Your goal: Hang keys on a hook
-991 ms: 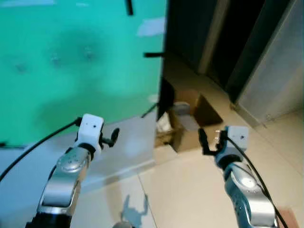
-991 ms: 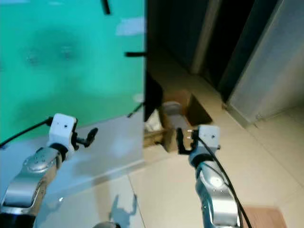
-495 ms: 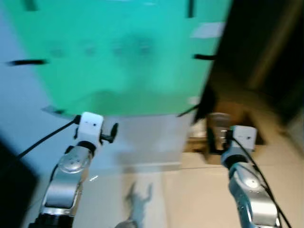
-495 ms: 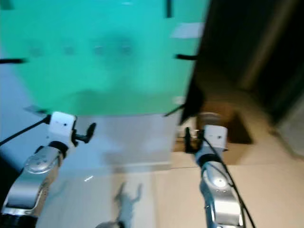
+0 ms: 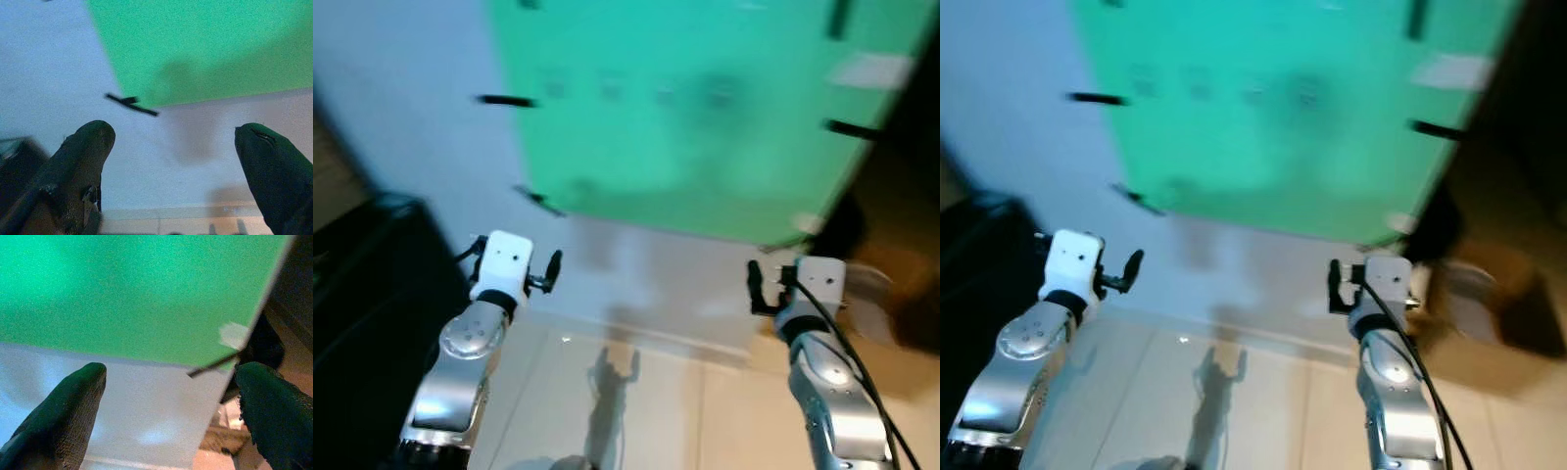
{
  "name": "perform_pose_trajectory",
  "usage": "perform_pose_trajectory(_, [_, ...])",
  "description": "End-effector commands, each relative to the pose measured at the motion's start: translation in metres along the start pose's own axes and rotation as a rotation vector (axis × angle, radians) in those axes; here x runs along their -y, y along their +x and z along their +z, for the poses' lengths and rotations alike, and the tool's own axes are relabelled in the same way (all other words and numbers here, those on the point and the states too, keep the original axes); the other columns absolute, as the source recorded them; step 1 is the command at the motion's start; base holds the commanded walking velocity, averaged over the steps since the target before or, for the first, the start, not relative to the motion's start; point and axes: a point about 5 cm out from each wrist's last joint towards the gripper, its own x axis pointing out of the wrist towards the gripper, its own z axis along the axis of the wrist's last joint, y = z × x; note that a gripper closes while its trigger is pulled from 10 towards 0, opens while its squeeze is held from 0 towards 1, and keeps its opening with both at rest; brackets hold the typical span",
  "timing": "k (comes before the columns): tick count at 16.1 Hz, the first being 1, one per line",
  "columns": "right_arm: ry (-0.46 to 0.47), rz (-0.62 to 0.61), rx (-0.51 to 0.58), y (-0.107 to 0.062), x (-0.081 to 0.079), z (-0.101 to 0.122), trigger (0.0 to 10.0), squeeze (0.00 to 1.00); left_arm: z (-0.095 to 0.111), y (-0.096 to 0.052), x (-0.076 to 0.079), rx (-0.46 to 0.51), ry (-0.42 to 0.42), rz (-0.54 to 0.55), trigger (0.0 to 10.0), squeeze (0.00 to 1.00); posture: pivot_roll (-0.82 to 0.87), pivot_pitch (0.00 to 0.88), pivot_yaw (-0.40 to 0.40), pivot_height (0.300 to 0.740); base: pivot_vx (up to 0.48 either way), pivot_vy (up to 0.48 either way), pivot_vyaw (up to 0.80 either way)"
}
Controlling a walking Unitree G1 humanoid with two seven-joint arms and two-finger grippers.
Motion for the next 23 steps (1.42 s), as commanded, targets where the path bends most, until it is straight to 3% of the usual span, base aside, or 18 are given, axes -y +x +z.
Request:
perform_pose_trajectory(1, [-0.004,-0.009,0.002,0.001,-0.001,0.002,10.0,1.00,-0.001,0.000,-0.004,-0.006,0.020,0.015,10.0,0.00,-0.05,0.000,-0.014,0.740,0.000,-0.334,0.80])
perform_pose_trajectory(8, [-0.046,-0.016,0.008,0.003,0.000,0.002,10.0,1.00,-0.003,0.001,0.000,-0.005,0.016,0.007,10.0,0.00,-0.05,0.000,-0.027,0.740,0.000,-0.308,0.75])
perform_pose_trajectory(14, [-0.053,0.000,0.029,0.009,0.001,0.011,10.0,1.00,0.002,0.002,0.005,0.041,-0.030,-0.028,10.0,0.00,-0.06,0.000,-0.044,0.740,0.000,0.000,0.00])
perform_pose_trajectory(23, [-0.075,-0.071,0.056,0.008,0.008,0.017,10.0,1.00,0.003,0.007,0.009,0.047,-0.045,-0.060,10.0,0.00,-0.08,0.000,-0.033,0.740,0.370,0.000,0.27])
